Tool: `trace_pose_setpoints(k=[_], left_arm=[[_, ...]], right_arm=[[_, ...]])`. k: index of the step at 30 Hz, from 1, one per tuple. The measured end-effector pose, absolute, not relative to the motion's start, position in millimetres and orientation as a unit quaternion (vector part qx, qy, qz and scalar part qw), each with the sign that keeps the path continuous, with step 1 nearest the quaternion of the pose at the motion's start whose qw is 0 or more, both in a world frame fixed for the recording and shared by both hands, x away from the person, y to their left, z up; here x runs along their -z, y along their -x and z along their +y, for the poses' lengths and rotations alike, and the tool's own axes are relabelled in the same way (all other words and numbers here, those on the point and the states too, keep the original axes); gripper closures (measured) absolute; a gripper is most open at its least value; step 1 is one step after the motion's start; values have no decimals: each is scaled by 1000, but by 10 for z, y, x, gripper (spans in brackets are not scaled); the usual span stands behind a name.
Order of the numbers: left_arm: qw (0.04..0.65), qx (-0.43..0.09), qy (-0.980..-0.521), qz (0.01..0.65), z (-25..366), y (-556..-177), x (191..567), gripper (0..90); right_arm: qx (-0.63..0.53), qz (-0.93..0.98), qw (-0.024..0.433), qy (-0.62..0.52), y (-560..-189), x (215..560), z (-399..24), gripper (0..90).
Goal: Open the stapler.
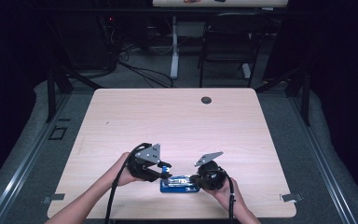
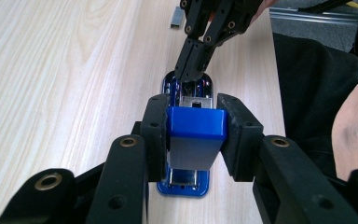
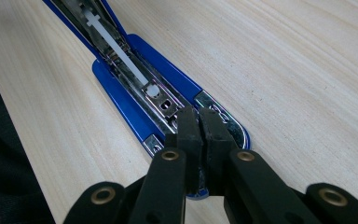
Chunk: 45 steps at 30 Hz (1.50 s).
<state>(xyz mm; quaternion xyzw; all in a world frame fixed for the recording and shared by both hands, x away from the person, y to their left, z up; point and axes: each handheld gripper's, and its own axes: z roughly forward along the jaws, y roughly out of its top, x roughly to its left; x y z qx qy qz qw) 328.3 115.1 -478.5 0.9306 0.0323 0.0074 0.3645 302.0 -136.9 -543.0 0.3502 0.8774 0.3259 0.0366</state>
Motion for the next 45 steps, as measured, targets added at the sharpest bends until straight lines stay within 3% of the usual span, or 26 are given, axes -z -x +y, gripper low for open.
trace_pose_setpoints(k=[20,37,45], left_arm=[[346,6,-936,61,1459,-3284,4855,658],[277,24,-958,76,1702,-3306,5175,652],[279,48,-955,89,1755,-3351,5266,650]], right_arm=[[-323,879,38,-349,-3022,5428,-1369,882],[-320,881,38,-347,-3036,5454,-1364,877],[-313,884,39,-345,-3035,5450,-1358,876]])
